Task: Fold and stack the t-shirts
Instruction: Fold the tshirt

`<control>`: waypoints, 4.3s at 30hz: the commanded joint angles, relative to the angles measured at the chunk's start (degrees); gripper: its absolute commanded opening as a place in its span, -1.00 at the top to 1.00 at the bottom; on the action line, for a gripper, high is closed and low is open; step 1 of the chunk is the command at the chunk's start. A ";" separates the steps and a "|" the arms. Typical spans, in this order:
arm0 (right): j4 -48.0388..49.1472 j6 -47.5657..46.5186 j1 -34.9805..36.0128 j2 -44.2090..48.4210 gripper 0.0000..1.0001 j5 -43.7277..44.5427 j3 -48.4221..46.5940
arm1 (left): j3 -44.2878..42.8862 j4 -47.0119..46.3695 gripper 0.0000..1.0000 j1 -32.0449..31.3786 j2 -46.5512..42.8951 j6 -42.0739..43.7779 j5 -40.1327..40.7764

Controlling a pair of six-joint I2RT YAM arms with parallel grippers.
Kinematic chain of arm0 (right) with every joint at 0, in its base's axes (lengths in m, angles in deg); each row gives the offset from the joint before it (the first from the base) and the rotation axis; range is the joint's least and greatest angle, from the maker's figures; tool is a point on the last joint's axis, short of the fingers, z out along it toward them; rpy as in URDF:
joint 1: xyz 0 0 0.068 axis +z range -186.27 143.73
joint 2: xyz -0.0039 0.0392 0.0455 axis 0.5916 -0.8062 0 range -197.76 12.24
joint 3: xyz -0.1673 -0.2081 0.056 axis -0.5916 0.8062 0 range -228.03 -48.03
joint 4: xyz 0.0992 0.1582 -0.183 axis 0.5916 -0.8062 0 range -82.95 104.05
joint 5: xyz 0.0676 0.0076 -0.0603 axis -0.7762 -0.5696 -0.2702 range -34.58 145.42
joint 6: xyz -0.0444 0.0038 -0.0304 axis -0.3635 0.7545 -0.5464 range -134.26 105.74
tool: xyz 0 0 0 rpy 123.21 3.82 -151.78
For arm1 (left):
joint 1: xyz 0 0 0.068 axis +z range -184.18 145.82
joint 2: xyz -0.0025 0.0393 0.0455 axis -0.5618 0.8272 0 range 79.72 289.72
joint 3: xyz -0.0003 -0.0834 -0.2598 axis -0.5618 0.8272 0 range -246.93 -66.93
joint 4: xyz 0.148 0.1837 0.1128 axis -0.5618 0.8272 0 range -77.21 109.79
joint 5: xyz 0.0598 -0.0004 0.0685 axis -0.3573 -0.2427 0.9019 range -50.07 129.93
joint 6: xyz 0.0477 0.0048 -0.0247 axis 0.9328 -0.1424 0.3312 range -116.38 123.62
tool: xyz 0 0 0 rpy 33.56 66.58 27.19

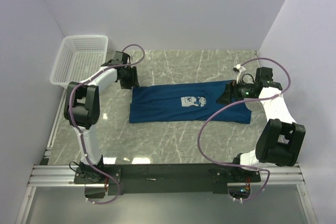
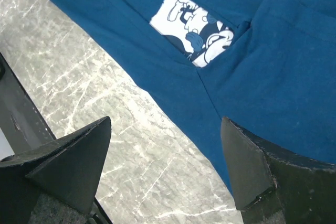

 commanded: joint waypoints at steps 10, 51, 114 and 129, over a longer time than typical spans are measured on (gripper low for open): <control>0.78 -0.36 0.00 1.84 -0.85 -1.29 -0.16 | 1.06 0.78 0.14 -1.00 0.33 -3.15 6.07; 16.86 22.92 -4.13 -21.80 -0.82 35.36 -15.53 | -8.70 2.45 0.99 3.49 7.18 -0.60 -1.58; 5.61 24.60 -7.38 -42.19 0.49 26.13 -33.12 | -8.70 -0.45 0.99 7.27 9.12 -4.74 -12.30; 7.19 24.78 -9.22 -40.35 0.99 26.66 -32.77 | -8.35 -1.68 0.99 10.34 9.73 -6.84 -14.85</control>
